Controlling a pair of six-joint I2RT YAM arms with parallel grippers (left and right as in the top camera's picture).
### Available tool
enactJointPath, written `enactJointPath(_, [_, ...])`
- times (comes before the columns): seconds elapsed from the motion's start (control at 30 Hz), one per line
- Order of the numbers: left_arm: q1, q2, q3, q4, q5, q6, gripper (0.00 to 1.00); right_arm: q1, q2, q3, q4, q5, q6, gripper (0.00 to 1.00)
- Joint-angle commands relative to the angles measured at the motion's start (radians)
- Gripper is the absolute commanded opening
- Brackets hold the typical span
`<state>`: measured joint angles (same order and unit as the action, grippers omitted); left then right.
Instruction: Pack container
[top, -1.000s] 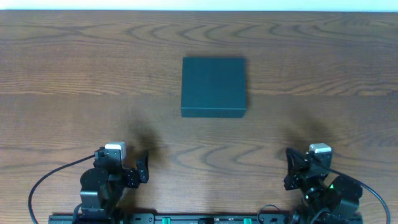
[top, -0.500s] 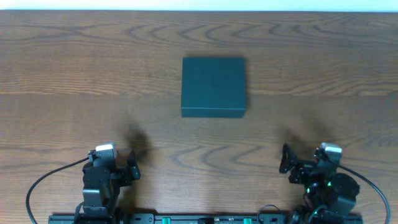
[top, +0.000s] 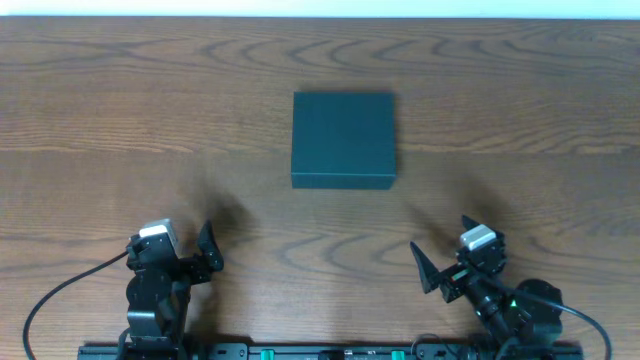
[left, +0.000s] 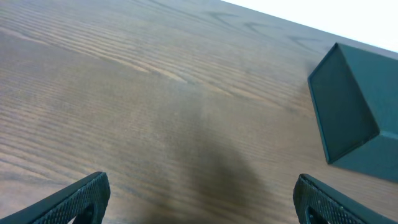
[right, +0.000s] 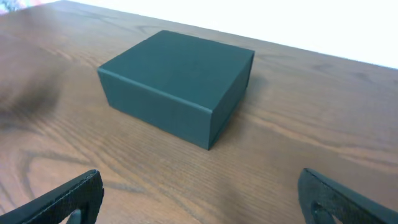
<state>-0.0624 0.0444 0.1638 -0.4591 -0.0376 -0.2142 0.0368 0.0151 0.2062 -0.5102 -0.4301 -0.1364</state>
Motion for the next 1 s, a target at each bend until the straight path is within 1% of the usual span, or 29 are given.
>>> enactJointPath(0.0, [0.000,-0.006,-0.016,-0.002,-0.018,-0.019,0.95,0.009,-0.003,-0.002,0.003,0.032,-0.053,0.99])
enactJointPath(0.27, [0.000,0.000,-0.032,-0.003,-0.018,-0.019,0.95,0.009,-0.003,-0.041,0.090,0.063,-0.089,0.99])
enactJointPath(0.37, [0.000,0.000,-0.033,-0.003,-0.018,-0.019,0.95,0.009,-0.003,-0.097,0.163,0.097,-0.089,0.99])
enactJointPath(0.5, [0.000,0.000,-0.032,-0.003,-0.018,-0.019,0.95,0.008,-0.001,-0.115,0.236,0.113,-0.090,0.99])
enactJointPath(0.97, [0.000,0.000,-0.032,-0.003,-0.018,-0.019,0.96,0.009,-0.001,-0.119,0.238,0.113,-0.089,0.99])
